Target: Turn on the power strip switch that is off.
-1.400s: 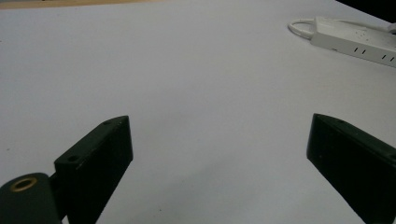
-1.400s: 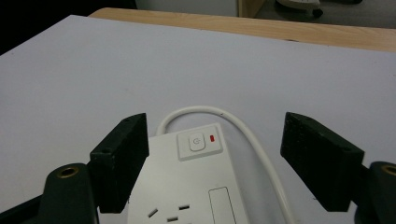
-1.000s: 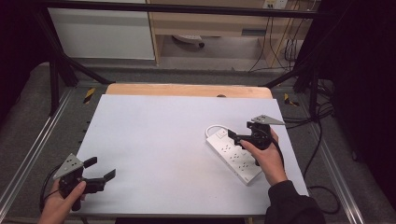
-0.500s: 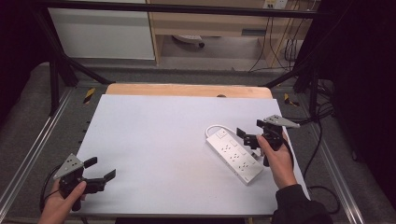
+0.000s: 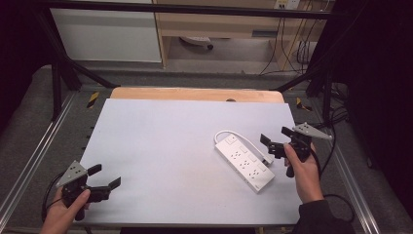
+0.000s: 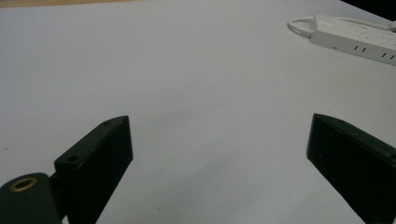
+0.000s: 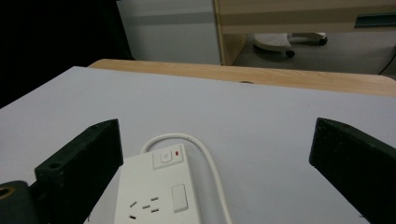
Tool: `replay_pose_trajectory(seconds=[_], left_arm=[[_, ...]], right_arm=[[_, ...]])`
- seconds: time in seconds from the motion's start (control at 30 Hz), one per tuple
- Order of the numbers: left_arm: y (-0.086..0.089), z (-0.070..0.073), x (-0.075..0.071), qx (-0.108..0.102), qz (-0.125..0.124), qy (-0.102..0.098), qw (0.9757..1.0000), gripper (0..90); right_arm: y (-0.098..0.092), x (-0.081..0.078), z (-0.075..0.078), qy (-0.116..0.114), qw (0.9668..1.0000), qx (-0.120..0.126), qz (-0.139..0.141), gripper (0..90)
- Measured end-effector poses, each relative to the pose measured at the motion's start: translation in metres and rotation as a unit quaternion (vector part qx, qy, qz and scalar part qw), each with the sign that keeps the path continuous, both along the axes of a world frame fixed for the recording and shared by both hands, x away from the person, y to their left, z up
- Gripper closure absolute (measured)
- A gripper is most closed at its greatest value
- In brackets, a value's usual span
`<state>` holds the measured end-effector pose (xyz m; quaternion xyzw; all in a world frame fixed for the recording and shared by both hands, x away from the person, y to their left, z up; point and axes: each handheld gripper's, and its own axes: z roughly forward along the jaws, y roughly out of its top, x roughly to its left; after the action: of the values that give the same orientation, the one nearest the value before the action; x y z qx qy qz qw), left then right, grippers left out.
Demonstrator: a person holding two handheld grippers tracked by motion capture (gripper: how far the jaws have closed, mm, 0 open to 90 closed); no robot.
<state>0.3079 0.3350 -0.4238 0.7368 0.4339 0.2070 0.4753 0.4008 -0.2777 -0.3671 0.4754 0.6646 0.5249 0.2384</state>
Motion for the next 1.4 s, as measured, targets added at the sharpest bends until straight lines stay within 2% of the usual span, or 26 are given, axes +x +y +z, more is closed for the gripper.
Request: replay_pose_trajectory(seconds=[0.33,0.43,0.67,1.07,1.4], left_arm=[[0.0,0.0,0.0,-0.001,0.0,0.001,1.0,7.2],[0.0,0.0,0.0,-0.001,0.0,0.001,1.0,7.2],[-0.001,0.0,0.0,0.0,0.0,0.001,1.0,7.2],[-0.001,-0.001,0.0,0.001,0.0,0.002,1.0,7.2],[-0.001,0.0,0.0,0.002,-0.001,0.001,1.0,7.2]], right_arm=[[-0.018,-0.015,-0.001,-0.009,0.9998,-0.007,-0.013,3.6],[-0.021,-0.019,-0.004,-0.022,0.999,-0.027,-0.029,3.9],[-0.029,-0.031,-0.014,-0.029,0.9986,-0.035,-0.028,4.9],[-0.052,-0.046,-0.043,-0.027,0.9981,-0.036,-0.042,6.9],[-0.055,-0.053,-0.072,-0.009,0.9979,-0.055,-0.033,5.9]])
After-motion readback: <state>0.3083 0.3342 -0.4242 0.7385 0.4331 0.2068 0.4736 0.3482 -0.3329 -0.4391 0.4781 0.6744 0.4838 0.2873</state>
